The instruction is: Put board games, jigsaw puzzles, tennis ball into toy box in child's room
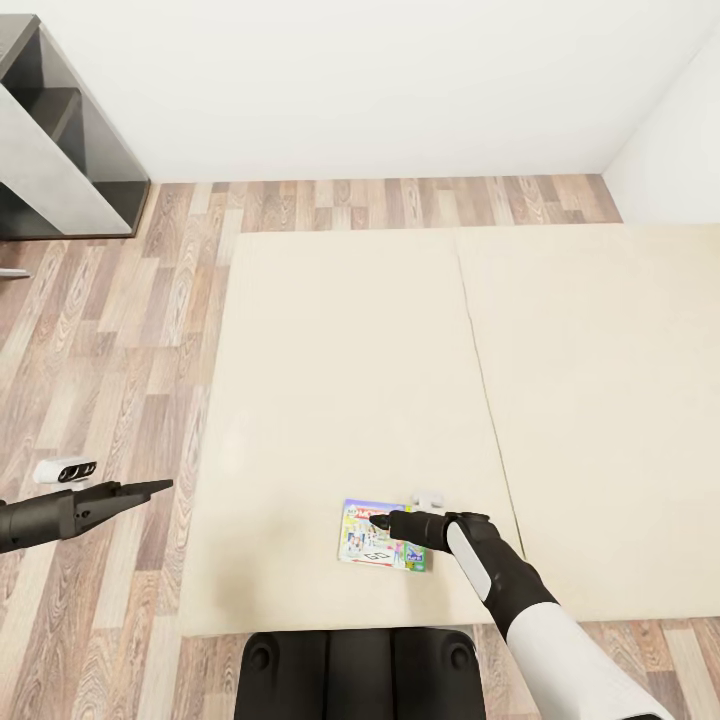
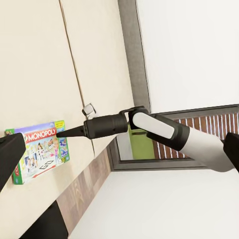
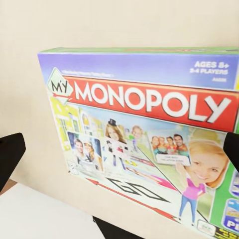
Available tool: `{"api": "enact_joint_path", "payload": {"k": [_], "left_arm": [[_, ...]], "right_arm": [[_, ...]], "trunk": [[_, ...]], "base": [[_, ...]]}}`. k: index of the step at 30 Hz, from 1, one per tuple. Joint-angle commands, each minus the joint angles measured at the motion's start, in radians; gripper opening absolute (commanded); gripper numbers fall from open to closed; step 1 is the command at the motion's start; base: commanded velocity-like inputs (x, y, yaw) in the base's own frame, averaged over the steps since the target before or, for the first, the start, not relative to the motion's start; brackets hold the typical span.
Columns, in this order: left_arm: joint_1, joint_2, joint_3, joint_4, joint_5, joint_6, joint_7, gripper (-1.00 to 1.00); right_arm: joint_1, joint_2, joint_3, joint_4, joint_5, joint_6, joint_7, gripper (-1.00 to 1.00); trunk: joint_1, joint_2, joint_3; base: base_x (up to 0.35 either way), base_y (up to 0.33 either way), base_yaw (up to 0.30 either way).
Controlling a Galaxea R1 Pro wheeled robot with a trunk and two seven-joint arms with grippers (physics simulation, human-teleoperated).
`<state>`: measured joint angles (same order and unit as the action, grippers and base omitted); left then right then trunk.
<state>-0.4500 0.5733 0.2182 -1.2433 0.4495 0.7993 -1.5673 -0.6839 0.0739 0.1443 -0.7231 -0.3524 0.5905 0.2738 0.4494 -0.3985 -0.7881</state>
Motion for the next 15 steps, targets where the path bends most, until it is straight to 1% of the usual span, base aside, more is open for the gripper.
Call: {"api": "enact_joint_path", "payload": {"k": [1,8,15], "left_arm": [[0.000,0.000,0.000,0.000,0.000,0.011,-0.004,1.00],[0.000,0.000,0.000,0.000,0.000,0.011,-0.004,1.00],[-0.001,0.000,0.000,0.000,0.000,0.011,-0.004,1.00]], "right_arm": [[0.000,0.000,0.000,-0.001,-0.001,0.005,0.001,1.00],[0.000,-0.001,0.002,-0.004,0.001,0.003,-0.017,1.00],[0.008,-0.005,0.003,-0.019,0.000,0.004,-0.078,1.00]], "trunk": [[0.001,-0.002,-0.001],[0.001,-0.002,-0.001],[0.001,-0.002,-0.001]], "base": [[0.000,0.000,0.000],[0.000,0.000,0.000],[0.000,0.000,0.000]]}}
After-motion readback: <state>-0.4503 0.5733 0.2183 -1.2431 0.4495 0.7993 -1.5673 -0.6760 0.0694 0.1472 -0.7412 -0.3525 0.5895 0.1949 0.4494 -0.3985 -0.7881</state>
